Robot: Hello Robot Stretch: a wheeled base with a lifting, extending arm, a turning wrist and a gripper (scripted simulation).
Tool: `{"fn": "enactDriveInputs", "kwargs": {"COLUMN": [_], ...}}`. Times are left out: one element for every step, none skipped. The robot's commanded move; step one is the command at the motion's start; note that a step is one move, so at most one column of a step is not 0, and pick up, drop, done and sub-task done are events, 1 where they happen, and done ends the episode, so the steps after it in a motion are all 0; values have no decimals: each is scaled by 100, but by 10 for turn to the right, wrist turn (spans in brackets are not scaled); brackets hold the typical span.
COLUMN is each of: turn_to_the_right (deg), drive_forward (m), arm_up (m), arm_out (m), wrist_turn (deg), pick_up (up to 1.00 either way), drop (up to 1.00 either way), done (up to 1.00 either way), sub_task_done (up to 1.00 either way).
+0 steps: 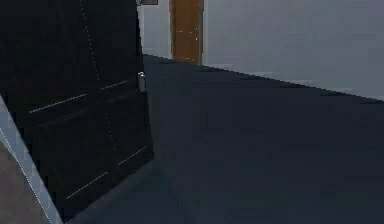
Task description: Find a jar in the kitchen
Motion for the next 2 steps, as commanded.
{"fn": "enactDriveInputs", "kwargs": {"turn_to_the_right": [0, 60], "drive_forward": [100, 0], "arm_up": [0, 0], "arm_out": [0, 0], "wrist_turn": [0, 0], "pick_up": [0, 0], "drop": [0, 0], "done": [0, 0], "sub_task_done": [0, 0]}}
